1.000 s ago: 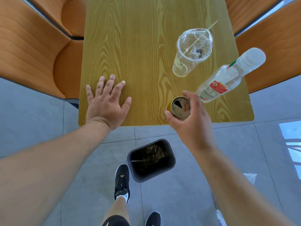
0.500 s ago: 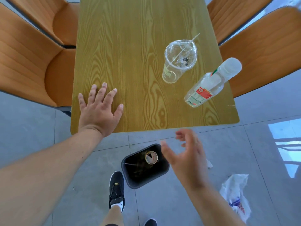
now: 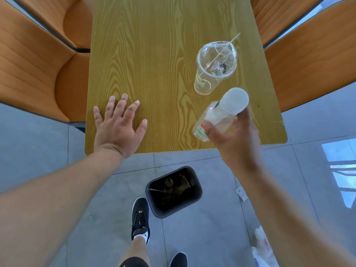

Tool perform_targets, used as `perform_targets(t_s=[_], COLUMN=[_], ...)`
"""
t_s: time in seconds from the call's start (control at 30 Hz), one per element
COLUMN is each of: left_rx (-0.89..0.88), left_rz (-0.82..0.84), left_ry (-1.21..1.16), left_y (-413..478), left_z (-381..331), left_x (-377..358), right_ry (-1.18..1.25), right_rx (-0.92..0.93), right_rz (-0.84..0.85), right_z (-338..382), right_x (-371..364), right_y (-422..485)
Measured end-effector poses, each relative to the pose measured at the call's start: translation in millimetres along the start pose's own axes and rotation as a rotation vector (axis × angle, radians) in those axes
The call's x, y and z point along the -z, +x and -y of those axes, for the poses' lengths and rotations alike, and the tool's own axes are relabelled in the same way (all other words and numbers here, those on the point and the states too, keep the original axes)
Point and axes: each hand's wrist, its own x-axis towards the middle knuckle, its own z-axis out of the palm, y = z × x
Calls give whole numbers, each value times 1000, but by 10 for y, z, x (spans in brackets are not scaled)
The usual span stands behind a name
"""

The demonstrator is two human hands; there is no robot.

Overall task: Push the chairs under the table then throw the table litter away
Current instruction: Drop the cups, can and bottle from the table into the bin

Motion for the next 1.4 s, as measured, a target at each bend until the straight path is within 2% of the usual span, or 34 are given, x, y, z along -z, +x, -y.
perform_targets(t_s=[0.13, 0.27, 0.43, 0.5, 0.63, 0.67, 0.73, 0.9, 1.03, 1.27, 1.4], left_rx=[4, -7, -7, -6, 0, -1, -4, -5, -10, 10, -4], left_rz=[-5, -10, 4, 7, 9, 9, 8, -1, -2, 14, 9], left_ry=[-12, -17, -12, -14, -8, -2, 5, 10, 9, -16, -22], left_y=[3, -16, -10, -18, -14, -10, -7, -4, -2, -12, -14], left_z=[-14, -9, -11, -9, -4, -3, 0, 15, 13, -12, -22], left_x=[11, 11, 31, 30, 17, 18, 14, -12, -6, 26, 40], right_ry=[31, -135, -359, -311, -138, -127, -156, -112, -186, -92, -157], right_rx=[119, 222, 29, 69, 179, 190, 157, -3, 37, 217, 142], right_rz=[219, 487, 713, 582, -42, -130, -184, -37, 33, 403, 561], right_z=[19, -255, -630, -553, -154, -45, 134, 364, 404, 478, 198], right_x=[-186, -316, -410, -398, -308, -282, -245, -320, -393, -311, -350], right_y=[-824, -1381, -1382, -1223, -398, -118, 433, 1349, 1345, -325, -1092])
